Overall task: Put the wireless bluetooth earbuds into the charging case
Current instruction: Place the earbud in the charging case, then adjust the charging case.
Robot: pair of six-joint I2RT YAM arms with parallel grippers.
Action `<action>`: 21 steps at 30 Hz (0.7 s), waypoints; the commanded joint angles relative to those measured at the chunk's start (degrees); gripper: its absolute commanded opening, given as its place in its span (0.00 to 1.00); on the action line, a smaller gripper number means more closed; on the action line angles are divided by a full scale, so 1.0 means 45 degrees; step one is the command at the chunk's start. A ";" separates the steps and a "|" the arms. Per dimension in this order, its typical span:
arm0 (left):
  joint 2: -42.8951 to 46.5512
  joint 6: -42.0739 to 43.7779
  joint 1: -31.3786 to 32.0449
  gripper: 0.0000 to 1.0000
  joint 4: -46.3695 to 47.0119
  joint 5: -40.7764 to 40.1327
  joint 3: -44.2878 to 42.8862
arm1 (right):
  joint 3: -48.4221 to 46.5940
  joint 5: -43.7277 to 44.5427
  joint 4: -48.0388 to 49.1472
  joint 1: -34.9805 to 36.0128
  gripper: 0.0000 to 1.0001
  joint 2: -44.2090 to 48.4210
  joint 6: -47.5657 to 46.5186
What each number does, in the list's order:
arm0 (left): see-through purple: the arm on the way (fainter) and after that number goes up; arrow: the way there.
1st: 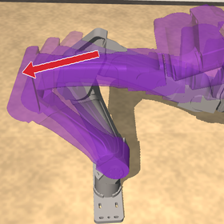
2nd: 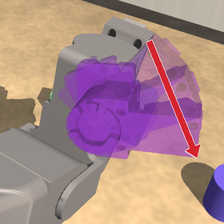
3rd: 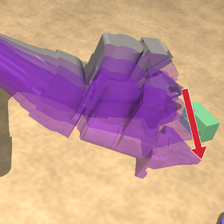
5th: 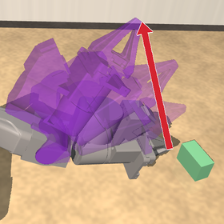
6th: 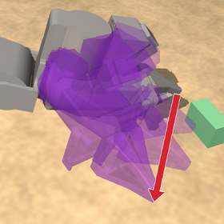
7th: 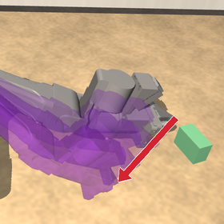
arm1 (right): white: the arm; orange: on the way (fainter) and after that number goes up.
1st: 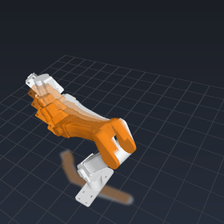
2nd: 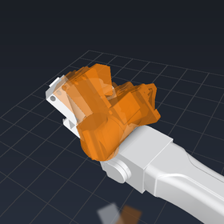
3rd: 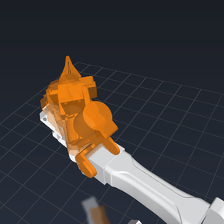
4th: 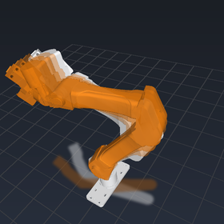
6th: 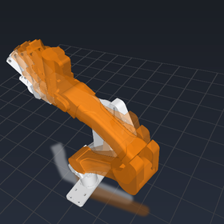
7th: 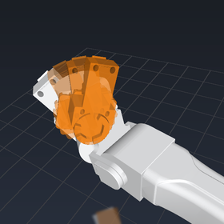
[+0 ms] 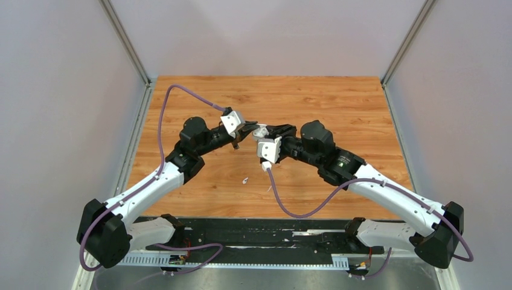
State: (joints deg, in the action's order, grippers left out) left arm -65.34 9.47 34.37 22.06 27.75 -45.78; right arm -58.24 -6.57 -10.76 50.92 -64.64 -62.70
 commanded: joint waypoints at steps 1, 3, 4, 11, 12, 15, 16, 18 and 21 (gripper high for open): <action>0.0265 0.0300 0.0021 0.00 0.1060 0.0006 -0.0076 | -0.1493 -0.0525 -0.0506 -0.0387 0.37 0.0065 0.1800; 0.0253 0.0419 0.0019 0.00 0.1013 0.0023 -0.0122 | -0.2260 -0.1210 -0.1406 -0.0770 0.41 0.0202 0.2614; 0.0248 0.0475 0.0028 0.00 0.0994 0.0083 -0.0150 | -0.2560 -0.1484 -0.1850 -0.0944 0.44 0.0282 0.2952; 0.0286 0.1468 0.0033 0.00 0.0671 0.0368 -0.0486 | -0.3700 -0.3277 -0.3743 -0.2172 0.55 0.0134 0.5187; 0.0332 0.1683 0.0036 0.00 0.0655 0.0526 -0.0488 | -0.4024 -0.3544 -0.3961 -0.2445 0.54 -0.0197 0.5818; 0.0445 0.2033 0.0024 0.00 0.0560 0.0780 -0.0536 | -0.5688 -0.4794 -0.4837 -0.3352 0.49 -0.1821 0.7896; 0.0523 0.2215 0.0020 0.00 0.0486 0.0912 -0.0543 | -0.6211 -0.5291 -0.5150 -0.3583 0.48 -0.2297 0.8632; 0.0649 0.2478 0.0036 0.00 0.0397 0.1123 -0.0549 | -0.6828 -0.6128 -0.5555 -0.3934 0.45 -0.3026 0.9336; 0.0799 0.2722 0.0027 0.00 0.0302 0.1294 -0.0513 | -0.7221 -0.6982 -0.5616 -0.4159 0.44 -0.3564 0.9727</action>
State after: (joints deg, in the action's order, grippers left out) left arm -64.36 17.85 34.41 22.11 31.20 -45.80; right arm -87.20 -28.77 -31.48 33.54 -78.39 -27.97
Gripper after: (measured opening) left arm 0.019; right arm 0.448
